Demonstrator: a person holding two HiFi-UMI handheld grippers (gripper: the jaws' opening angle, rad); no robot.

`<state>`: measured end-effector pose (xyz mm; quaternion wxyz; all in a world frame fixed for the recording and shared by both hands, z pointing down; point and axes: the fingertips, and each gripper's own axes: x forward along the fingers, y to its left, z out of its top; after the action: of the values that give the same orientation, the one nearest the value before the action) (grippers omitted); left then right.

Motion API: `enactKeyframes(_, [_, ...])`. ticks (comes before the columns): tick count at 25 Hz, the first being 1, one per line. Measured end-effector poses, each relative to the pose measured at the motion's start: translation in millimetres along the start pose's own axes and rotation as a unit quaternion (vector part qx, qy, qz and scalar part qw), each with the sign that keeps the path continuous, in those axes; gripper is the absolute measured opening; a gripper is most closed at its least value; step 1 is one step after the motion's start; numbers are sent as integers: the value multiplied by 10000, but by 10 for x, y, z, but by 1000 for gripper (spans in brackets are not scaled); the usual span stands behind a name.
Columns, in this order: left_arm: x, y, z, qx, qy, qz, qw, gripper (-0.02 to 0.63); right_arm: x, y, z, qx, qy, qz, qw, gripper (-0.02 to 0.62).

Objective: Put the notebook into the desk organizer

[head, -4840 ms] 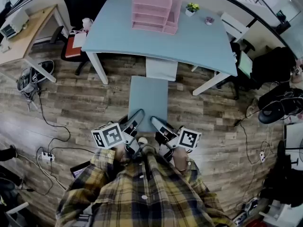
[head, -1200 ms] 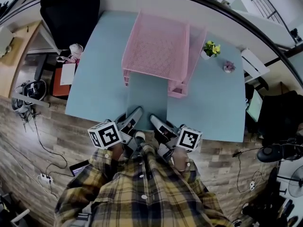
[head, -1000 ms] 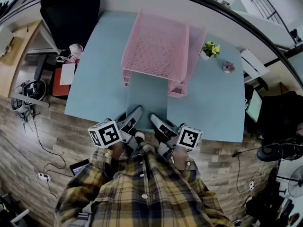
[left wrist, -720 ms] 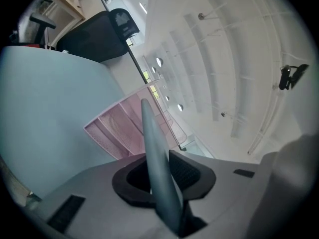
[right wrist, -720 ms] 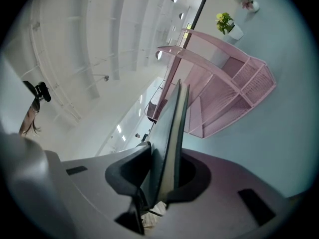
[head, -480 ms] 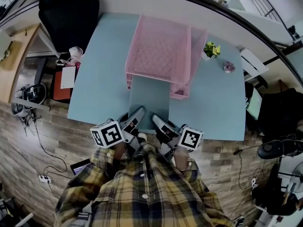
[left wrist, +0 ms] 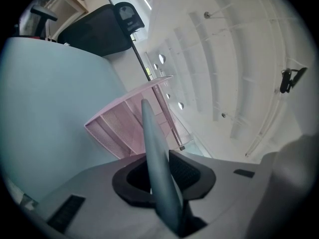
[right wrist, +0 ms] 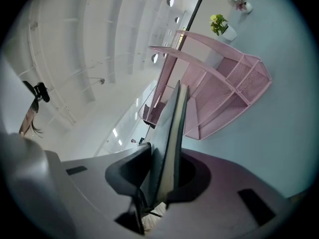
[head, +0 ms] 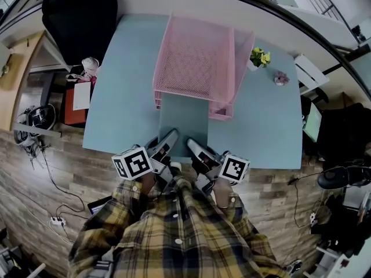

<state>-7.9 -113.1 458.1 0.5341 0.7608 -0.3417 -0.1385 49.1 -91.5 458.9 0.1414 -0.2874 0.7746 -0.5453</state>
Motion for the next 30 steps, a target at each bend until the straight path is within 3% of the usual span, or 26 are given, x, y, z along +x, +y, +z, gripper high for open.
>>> enactKeyframes(30, [553,354,354,-365,-143,-137,9991,80,368,-444,489,170,-357,-219,9990,95])
